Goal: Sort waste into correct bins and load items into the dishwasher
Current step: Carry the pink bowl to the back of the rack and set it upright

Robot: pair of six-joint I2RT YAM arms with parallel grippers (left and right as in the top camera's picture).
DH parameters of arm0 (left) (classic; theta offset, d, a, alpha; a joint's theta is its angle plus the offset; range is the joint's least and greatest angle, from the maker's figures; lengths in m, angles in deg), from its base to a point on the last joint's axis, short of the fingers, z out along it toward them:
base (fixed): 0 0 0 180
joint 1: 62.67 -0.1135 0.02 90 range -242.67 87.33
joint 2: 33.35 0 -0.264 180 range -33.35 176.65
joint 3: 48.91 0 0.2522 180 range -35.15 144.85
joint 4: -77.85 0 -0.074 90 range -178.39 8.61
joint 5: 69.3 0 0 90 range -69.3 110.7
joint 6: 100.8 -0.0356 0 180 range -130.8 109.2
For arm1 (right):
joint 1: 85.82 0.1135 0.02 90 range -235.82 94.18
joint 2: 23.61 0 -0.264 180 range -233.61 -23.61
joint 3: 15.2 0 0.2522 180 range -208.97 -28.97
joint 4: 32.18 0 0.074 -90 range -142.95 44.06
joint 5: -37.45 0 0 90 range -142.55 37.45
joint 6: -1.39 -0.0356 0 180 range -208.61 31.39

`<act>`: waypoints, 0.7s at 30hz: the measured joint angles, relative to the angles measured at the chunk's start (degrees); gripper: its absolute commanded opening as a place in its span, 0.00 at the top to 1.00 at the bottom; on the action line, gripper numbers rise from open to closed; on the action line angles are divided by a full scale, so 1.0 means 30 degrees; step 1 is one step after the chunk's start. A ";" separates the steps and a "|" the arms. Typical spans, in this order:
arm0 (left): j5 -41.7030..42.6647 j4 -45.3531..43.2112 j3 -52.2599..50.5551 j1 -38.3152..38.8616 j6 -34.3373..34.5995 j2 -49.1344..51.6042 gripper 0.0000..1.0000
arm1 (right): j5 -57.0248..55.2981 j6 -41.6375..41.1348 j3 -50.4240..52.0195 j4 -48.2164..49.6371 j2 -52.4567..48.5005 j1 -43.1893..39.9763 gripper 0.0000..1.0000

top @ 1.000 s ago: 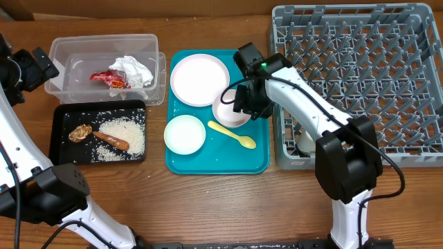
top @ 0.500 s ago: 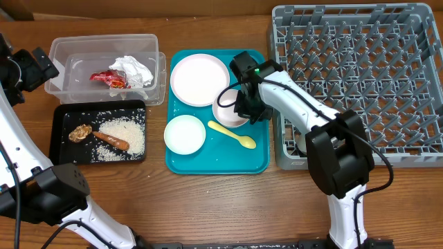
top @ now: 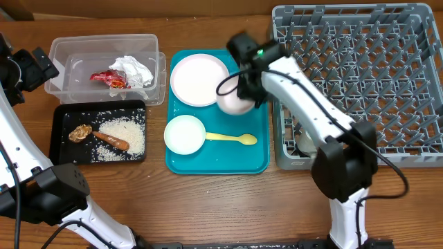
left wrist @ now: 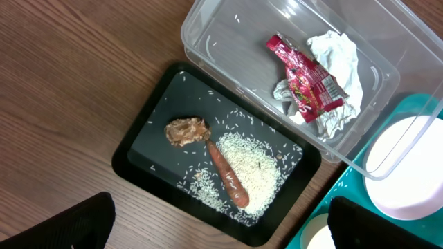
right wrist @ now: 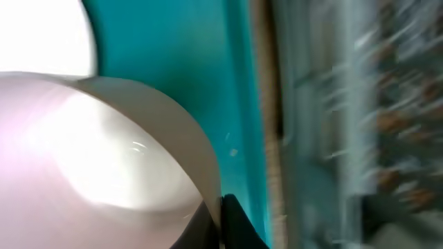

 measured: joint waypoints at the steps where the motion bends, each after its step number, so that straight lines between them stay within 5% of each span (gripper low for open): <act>1: 0.0000 0.0000 0.0000 0.0000 0.0000 0.0000 0.00 | -0.0947 0.0073 -0.0634 0.0007 0.0291 -0.0022 0.96; 10: -0.0015 0.0007 0.0000 0.0000 0.0000 0.0000 0.00 | -1.4316 0.0357 -0.2018 0.5020 0.1763 -0.2368 0.96; 16: -0.0058 0.0007 0.0000 0.0000 0.0000 0.0000 0.00 | -1.6065 0.0889 -0.1974 0.8947 0.0197 -0.4189 0.96; 21: -0.0066 0.0000 0.0000 0.0000 0.0000 0.0000 0.00 | -1.6509 0.4277 -0.1923 1.3216 -0.1953 -0.5683 0.96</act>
